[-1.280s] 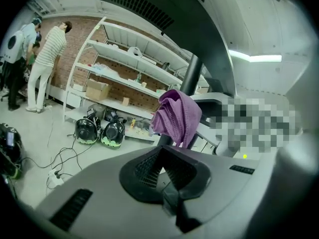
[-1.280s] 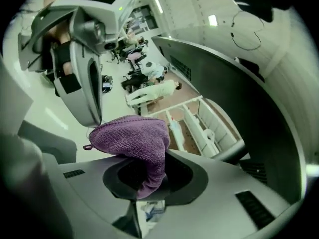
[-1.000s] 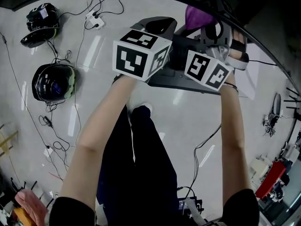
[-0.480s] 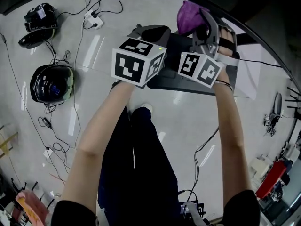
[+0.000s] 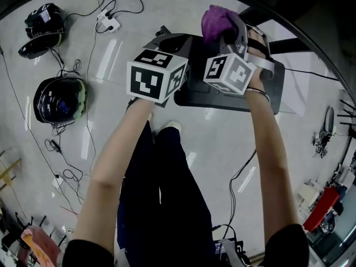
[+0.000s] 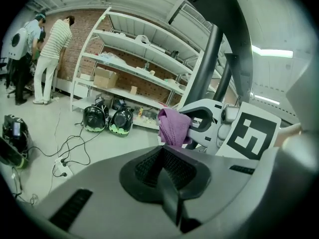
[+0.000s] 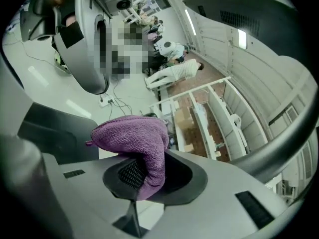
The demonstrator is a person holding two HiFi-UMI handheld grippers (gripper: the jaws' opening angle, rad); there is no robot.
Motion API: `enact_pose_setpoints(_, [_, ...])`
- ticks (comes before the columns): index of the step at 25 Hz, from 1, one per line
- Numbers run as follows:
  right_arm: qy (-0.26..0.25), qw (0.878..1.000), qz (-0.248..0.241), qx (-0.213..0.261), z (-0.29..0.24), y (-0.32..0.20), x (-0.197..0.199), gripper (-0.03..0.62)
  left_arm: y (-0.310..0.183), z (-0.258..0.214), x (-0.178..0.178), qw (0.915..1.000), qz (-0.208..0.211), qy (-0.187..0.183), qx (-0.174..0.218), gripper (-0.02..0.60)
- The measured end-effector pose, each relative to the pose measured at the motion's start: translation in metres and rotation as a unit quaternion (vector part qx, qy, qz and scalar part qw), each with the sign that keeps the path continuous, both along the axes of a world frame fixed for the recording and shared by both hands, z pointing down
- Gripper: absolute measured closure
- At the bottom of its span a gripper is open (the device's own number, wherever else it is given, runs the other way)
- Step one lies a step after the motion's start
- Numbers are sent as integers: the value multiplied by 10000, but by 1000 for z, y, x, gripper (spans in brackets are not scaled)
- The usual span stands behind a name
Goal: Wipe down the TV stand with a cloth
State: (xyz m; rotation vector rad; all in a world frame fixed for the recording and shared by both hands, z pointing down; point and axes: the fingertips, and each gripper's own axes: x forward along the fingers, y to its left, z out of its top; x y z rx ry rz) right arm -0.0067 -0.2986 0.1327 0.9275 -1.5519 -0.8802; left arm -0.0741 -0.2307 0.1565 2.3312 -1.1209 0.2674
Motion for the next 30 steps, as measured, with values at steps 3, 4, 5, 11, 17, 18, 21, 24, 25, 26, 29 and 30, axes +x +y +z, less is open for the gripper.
enact_pose_setpoints(3, [55, 9999, 102, -126, 13, -2, -1, 496, 0, 8, -6, 10000, -34, -1, -61, 575])
enact_pose_setpoints(4, [64, 9997, 132, -173, 18, -2, 0, 496, 0, 10, -8, 10000, -49, -7, -62, 575])
enact_pose_setpoints(5, [46, 9996, 163, -244, 24, -2, 0, 496, 0, 11, -10, 10000, -68, -18, -55, 575])
enact_pose_setpoints(11, [-30, 9941, 593, -903, 52, -4, 1, 496, -1, 18, -17, 9999, -71, -57, -103, 575])
enact_pose_setpoints(17, [5, 9748, 1051, -1968, 93, 5, 4, 496, -3, 25, -26, 9998, -74, -79, -160, 575])
enact_pose_setpoints(18, [-11, 9721, 1099, -2074, 97, 7, 5, 496, -2, 26, -27, 9998, -67, -82, -170, 575])
enact_pose_setpoints(21, [-4, 9684, 1159, -2209, 103, 11, 5, 496, 1, 30, -27, 9997, -28, -86, -214, 575])
enact_pose_setpoints(24, [-54, 9683, 1167, -2209, 101, 13, 3, 496, 3, 31, -25, 9997, 13, -87, -242, 575])
enact_pose_setpoints(25, [-121, 9693, 1164, -2162, 97, 13, 3, 496, 4, 30, -23, 9997, 26, -86, -241, 575])
enact_pose_setpoints(26, [-206, 9710, 1158, -2081, 91, 14, 2, 496, 4, 29, -22, 9997, 41, -83, -237, 575])
enact_pose_setpoints(29, [-462, 9779, 1109, -1712, 70, 21, 2, 496, 7, 24, -16, 9997, 86, -61, -216, 575])
enact_pose_setpoints(30, [-536, 9803, 1085, -1563, 61, 24, 2, 496, 8, 21, -14, 9997, 92, -41, -208, 575])
